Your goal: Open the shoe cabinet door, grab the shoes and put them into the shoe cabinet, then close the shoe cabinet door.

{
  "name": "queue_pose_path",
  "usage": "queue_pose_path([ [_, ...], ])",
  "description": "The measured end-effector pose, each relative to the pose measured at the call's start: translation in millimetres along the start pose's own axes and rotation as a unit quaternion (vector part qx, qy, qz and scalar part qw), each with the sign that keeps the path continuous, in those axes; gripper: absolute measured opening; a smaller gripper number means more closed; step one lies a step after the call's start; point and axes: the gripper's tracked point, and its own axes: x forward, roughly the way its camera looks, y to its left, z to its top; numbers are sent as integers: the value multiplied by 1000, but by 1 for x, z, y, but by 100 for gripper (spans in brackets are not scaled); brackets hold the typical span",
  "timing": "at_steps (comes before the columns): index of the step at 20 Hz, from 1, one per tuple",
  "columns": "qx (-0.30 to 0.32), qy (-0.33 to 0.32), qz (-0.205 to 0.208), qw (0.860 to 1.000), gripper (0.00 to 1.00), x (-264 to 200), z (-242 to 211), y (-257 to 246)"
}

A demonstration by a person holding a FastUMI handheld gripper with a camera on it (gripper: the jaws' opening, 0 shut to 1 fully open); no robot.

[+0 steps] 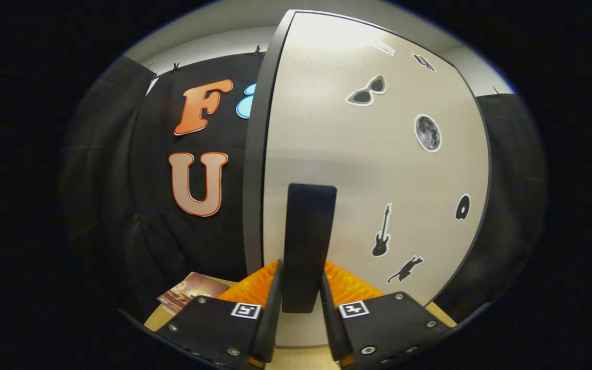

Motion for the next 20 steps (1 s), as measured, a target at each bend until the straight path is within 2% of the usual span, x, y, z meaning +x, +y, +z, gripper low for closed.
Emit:
queue_pose_path([
  [1, 8, 0, 5, 1000, 38, -2, -1, 0],
  [2, 10, -1, 7, 1000, 34, -4, -2, 0],
  [4, -3, -9, 8, 1000, 32, -11, -1, -2],
  [11, 15, -11, 24, 1000, 28, -54, 1, -14],
  [20, 33, -9, -30, 999, 25, -104, -6, -55],
])
